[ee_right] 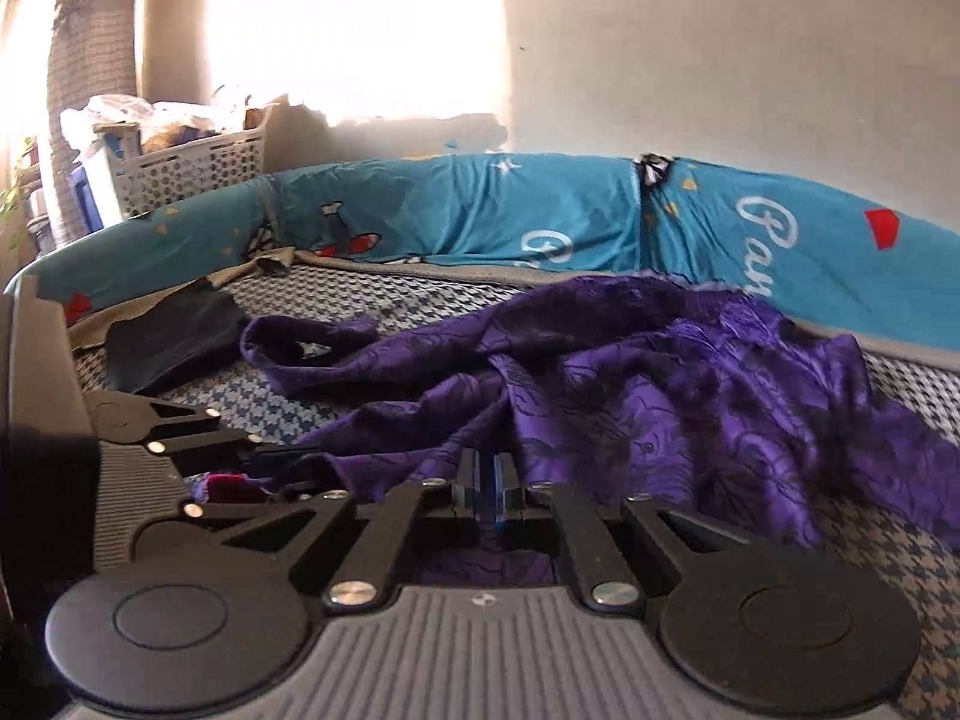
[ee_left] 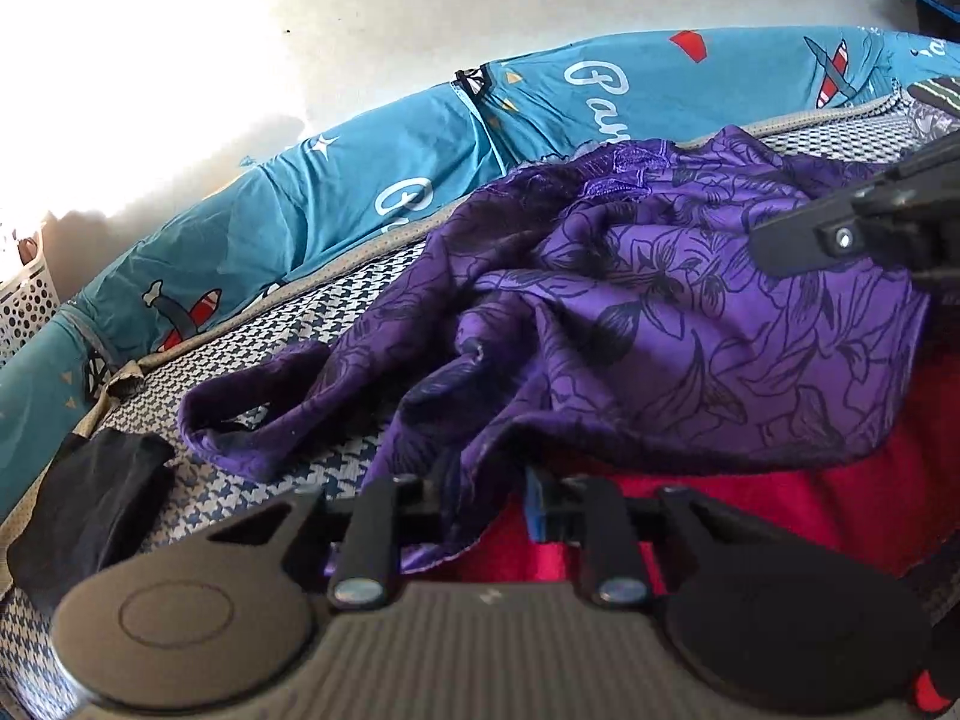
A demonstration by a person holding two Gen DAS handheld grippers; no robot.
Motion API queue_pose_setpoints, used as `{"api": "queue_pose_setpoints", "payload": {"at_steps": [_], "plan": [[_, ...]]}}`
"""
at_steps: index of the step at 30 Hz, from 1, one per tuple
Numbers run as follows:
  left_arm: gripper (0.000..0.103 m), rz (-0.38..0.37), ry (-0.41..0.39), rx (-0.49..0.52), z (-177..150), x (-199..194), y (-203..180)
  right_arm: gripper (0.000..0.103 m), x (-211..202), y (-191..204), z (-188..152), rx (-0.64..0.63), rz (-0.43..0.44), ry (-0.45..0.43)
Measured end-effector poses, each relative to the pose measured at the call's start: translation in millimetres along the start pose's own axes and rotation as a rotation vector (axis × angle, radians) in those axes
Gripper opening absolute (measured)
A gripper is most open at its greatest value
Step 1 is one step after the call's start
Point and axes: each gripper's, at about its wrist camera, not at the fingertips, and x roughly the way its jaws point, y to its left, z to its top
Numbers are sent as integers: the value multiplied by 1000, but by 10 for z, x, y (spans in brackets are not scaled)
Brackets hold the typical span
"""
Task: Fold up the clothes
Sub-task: 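Smooth the purple garment with the right gripper while the left gripper withdraws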
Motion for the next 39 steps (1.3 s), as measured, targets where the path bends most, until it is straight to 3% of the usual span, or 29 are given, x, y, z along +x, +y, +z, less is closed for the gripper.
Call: {"api": "queue_pose_setpoints", "payload": {"at_steps": [6, 11, 22, 23, 25, 28, 35, 39], "plan": [[24, 28, -1, 71, -83, -11, -108, 11, -6, -293, -141, 124, -112, 45], [31, 52, -2, 130, -152, -21, -198, 13, -48, -446, -192, 202, -134, 58], [31, 62, 5, 214, -211, 74, -378, 22, -16, -429, -236, 207, -123, 78], [30, 69, 2, 215, -207, 80, -384, 24, -15, -423, -238, 203, -124, 79], [15, 81, -4, 218, -199, 92, -397, 24, -21, -420, -246, 194, -127, 78], [7, 154, -16, 151, -146, 87, -261, 26, -40, -437, -254, 200, -129, 77], [6, 348, -47, -35, -5, 67, 123, 37, -217, -539, -271, 213, -212, 28], [6, 470, -14, -212, -9, 63, 528, 40, -344, -610, -314, 214, -274, 15]]}}
